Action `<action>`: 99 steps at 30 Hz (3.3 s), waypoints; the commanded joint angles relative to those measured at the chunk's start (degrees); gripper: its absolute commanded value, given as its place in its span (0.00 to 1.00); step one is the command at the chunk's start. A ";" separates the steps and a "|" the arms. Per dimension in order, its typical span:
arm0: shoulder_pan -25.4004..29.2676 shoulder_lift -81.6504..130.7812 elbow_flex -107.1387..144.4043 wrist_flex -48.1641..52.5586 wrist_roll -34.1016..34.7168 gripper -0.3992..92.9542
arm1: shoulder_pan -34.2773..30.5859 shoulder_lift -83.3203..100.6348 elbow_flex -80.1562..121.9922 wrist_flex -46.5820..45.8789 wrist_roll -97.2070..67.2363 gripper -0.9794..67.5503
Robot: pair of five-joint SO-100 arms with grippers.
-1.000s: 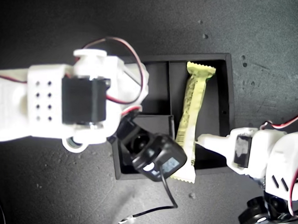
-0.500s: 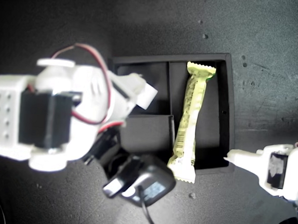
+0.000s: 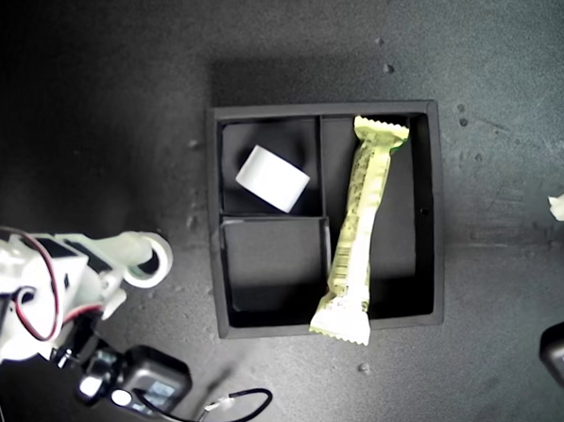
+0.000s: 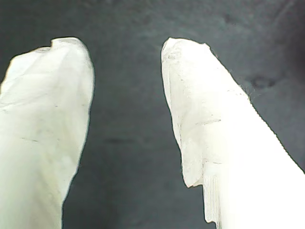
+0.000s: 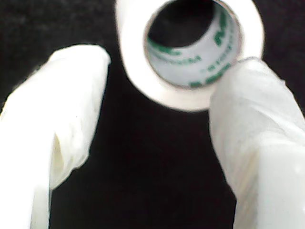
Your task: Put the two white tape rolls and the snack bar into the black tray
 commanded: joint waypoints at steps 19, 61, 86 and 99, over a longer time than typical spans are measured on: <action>2.29 -1.85 6.77 -13.10 -3.43 0.16 | -2.37 2.55 6.68 -4.57 8.96 0.01; -9.23 -66.53 -112.15 48.08 18.81 0.02 | -7.03 79.28 91.76 -53.17 27.33 0.01; -12.66 -21.71 -61.26 47.29 14.77 0.08 | -5.19 79.45 92.99 -48.87 27.77 0.01; -18.63 29.79 19.86 9.49 13.10 0.00 | 0.26 79.54 95.80 -33.84 32.61 0.01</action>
